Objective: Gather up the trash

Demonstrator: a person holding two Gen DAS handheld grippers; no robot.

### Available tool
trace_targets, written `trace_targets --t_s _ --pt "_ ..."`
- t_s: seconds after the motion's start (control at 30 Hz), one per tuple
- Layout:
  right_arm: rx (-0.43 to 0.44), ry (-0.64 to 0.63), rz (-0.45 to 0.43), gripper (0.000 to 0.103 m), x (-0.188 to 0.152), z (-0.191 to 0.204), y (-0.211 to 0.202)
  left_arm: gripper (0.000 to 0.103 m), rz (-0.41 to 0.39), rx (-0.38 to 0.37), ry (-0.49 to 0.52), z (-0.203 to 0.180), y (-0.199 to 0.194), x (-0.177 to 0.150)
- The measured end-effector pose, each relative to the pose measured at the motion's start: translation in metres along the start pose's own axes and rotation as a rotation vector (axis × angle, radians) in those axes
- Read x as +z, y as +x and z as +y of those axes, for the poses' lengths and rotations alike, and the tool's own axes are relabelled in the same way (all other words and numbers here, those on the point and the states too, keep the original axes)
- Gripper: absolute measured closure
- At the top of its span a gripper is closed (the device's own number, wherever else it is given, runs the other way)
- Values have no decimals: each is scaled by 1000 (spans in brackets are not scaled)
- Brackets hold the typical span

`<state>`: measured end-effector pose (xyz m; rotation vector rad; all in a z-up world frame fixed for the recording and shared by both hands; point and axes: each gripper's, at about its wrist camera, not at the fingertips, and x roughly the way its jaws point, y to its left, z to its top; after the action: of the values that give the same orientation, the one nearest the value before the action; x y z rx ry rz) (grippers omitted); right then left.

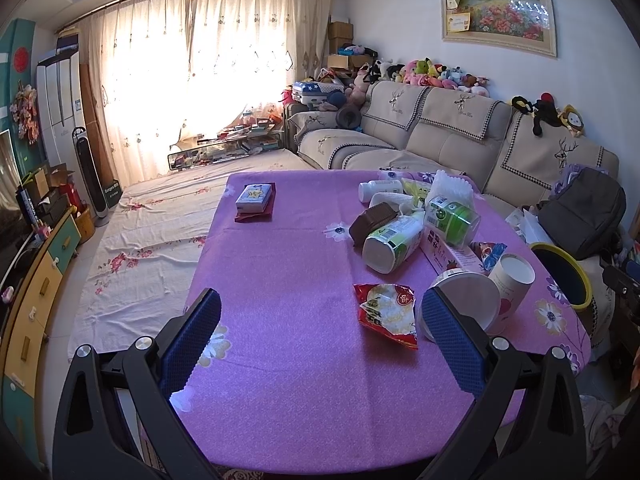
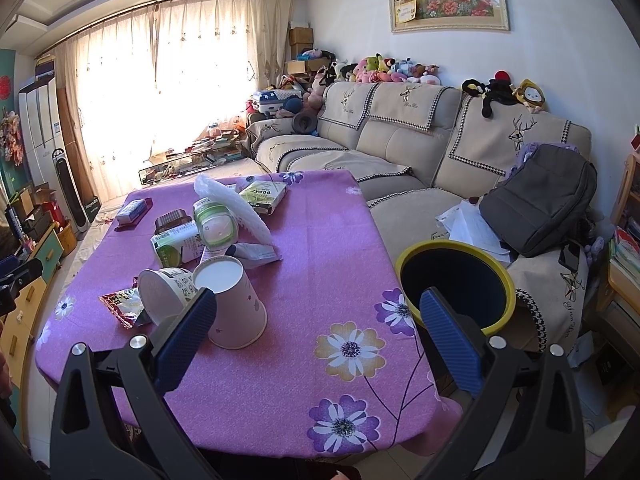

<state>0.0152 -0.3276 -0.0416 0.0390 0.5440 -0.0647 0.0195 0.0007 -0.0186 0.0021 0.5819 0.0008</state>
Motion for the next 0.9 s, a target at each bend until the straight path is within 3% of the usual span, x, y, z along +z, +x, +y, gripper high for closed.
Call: trace_targets --t_s 0.4,0.67,0.9 --pt "40 -27 66 6 -10 14 36 4 37 -13 8 -3 24 2" --pt "198 -22 120 8 -8 33 68 4 85 -33 5 -9 54 4" --pt "232 -28 190 21 -3 52 101 4 104 -19 6 -9 73 3"
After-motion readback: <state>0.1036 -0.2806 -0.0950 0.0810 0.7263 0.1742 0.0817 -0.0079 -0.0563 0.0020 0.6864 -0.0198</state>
